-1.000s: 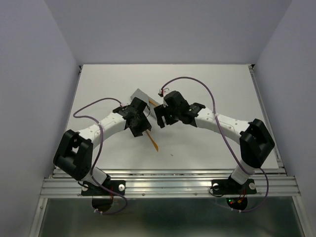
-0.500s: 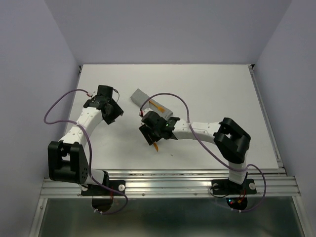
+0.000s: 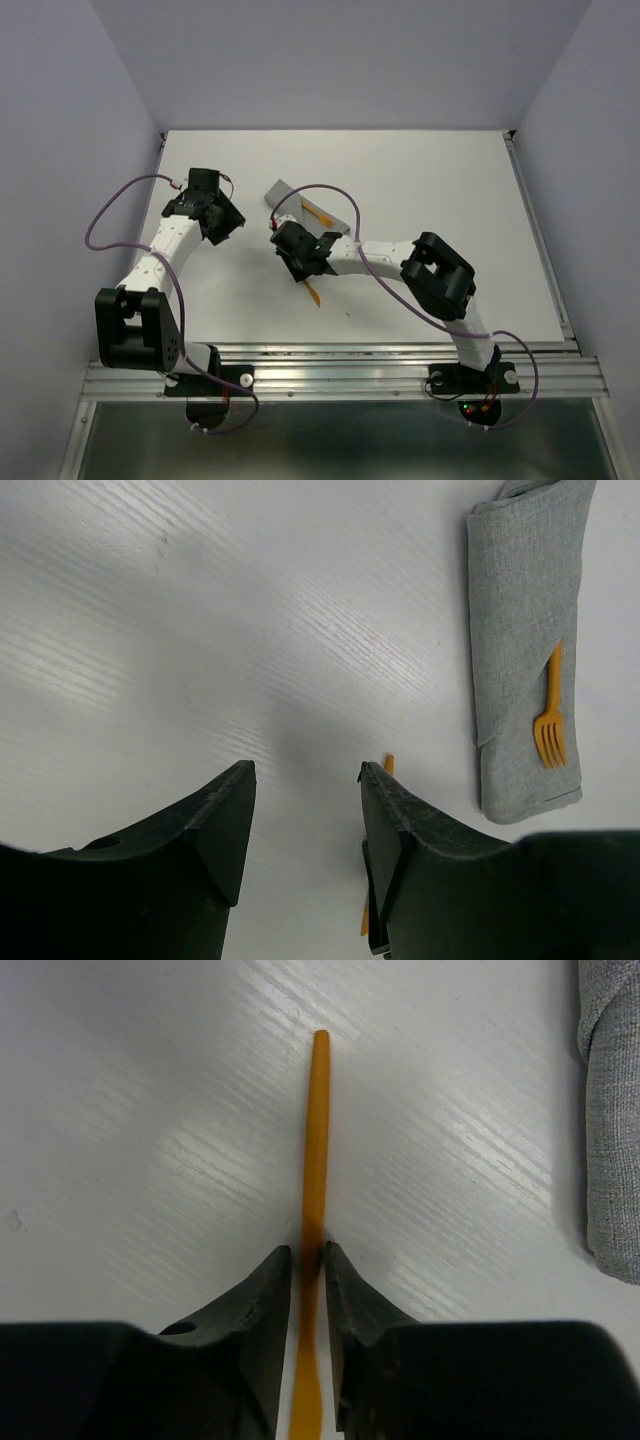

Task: Fold the napkin into a case and place the utensils inside
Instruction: Pick up the knife from the center of the board.

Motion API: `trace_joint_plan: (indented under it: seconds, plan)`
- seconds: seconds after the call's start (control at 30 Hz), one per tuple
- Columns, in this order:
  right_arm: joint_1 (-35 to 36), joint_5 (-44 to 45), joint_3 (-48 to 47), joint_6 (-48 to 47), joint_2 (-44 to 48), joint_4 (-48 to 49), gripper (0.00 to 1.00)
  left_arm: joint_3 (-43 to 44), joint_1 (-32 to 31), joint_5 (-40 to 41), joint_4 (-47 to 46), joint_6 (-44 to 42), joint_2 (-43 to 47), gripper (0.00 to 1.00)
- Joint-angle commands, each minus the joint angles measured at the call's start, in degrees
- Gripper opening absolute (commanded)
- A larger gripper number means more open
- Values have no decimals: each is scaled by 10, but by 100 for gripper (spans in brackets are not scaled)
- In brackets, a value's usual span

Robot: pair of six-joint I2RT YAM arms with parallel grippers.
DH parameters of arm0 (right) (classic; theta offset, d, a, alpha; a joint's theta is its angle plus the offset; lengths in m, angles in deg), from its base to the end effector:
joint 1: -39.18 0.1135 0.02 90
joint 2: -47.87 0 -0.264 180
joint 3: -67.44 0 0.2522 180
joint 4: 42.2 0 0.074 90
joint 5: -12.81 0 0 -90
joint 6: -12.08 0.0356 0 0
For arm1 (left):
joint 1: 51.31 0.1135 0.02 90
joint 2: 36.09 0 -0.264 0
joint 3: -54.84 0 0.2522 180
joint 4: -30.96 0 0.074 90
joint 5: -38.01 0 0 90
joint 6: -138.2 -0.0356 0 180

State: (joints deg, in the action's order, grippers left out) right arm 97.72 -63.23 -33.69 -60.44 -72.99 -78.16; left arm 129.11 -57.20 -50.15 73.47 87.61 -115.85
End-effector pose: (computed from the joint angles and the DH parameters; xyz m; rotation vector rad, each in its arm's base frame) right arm 0.2443 0.3828 0.1653 -0.7929 2.3885 0.2355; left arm 0.2960 -0.0294 0.2677 -0.7162 2.3261 -0.3237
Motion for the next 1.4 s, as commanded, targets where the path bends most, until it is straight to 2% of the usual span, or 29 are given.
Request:
trace_joint_plan:
  seconds: [0.0, 0.07, 0.1, 0.13, 0.17, 0.5, 0.57, 0.67, 0.7, 0.77, 0.93, 1.2, 1.37]
  plan:
    - [-1, 0, -16, 3, -14, -24, 23, 15, 6, 0, -8, -16, 8, 57]
    - [-1, 0, -16, -2, -10, -28, 22, 11, 10, -5, -12, -18, 8, 57]
    - [-1, -2, -17, -6, -8, -29, 25, 10, 11, -8, -14, -19, 7, 57]
    - [-1, -2, -19, -9, -6, -35, 37, 8, 11, -9, -15, -21, 7, 56]
    - [-1, -2, -24, -13, -4, -39, 38, 8, 11, -10, -16, -22, 7, 56]
    - [-1, -4, -30, -3, -6, -112, 38, 7, 15, -16, -21, -27, 3, 56]
    - [-1, -16, -25, -2, -10, -108, 35, 3, 16, -16, -22, -28, 0, 56]
    - [-1, -22, -32, -8, -17, -104, 22, 3, 17, -16, -23, -29, -2, 56]
    - [-1, -23, -36, -10, -19, -105, 13, 2, 18, -16, -23, -30, -1, 56]
    - [-1, -21, -48, -23, -18, -105, 2, 2, 18, -16, -23, -32, -2, 56]
    - [-1, 14, -71, -86, 8, -106, 1, 3, 24, -16, -23, -38, -1, 56]
    - [-40, -35, -89, -168, 75, -105, 1, 0, 37, -33, -23, -52, -3, 56]
    - [-67, -44, -114, -206, 79, -119, 1, -2, 39, -40, -26, -55, -5, 56]
